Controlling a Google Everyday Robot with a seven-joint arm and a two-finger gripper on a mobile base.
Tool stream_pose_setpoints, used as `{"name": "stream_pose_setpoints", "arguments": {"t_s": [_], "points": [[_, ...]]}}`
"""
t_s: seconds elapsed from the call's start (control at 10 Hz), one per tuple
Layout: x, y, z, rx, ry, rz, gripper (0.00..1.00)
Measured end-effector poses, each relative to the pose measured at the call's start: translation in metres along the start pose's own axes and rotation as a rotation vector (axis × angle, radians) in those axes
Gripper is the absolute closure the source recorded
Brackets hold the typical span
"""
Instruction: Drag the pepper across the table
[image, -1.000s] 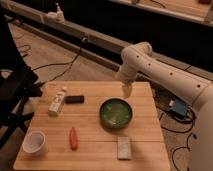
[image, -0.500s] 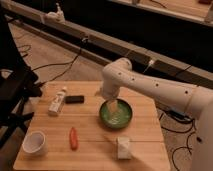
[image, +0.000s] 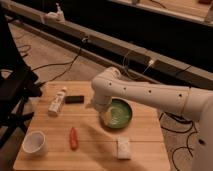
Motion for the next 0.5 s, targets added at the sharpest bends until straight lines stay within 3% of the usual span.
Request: {"name": "stream_pose_setpoints", "arguments": {"t_s": [0.3,0.5], "points": [[-0.012,-0.016,0.020,0.006,-0.019,-0.037,0.20],[-0.041,-0.027,0.044,0.005,-0.073,-0.075,0.20]]}}
